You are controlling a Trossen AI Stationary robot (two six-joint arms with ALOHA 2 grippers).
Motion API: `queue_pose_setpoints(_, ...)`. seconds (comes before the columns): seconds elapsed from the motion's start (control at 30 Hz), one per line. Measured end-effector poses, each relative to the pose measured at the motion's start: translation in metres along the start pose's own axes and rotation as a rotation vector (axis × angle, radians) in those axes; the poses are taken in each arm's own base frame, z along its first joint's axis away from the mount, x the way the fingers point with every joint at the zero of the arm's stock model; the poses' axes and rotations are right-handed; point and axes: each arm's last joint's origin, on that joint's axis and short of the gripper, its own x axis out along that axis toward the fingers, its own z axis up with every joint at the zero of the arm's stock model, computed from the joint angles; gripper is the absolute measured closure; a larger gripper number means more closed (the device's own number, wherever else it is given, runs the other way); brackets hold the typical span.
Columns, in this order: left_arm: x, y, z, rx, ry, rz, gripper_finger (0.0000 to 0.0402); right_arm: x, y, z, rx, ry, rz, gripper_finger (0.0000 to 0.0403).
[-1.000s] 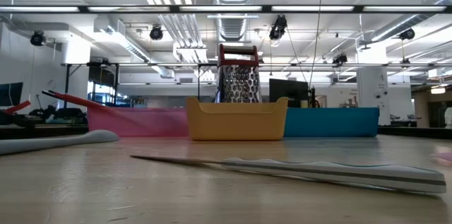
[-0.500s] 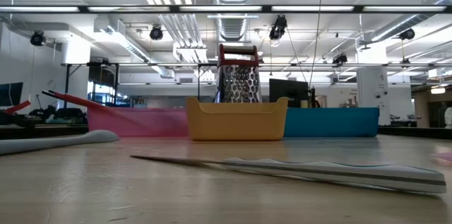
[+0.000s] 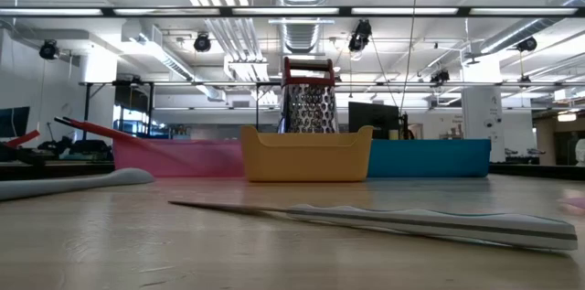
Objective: Pick & Place Kitchen Items
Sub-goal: Put the light blue serving spoon into the red bin
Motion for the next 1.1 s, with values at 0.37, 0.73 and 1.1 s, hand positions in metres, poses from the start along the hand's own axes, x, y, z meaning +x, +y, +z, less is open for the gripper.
queue_pose_setpoints(0.37,-0.0001,-0.0010,0.0003,-0.001,-0.006,-0.032,0.0373,0.0000,0.0000,0.0000,0.004,0.000,0.000,0.0243)
queue_pose_setpoints(0.73,0.0000,-0.0013,-0.0013,-0.073,0.000,-0.033,0.0365,0.0000,0.0000,0.0000,0.000,0.000,0.000,0.0216)
queue_pose_setpoints(1.1,0.0000,-0.0015,-0.0025,-0.084,0.008,-0.033,0.0360,0.0000,0.0000,0.0000,0.004,0.000,0.000,0.0198)
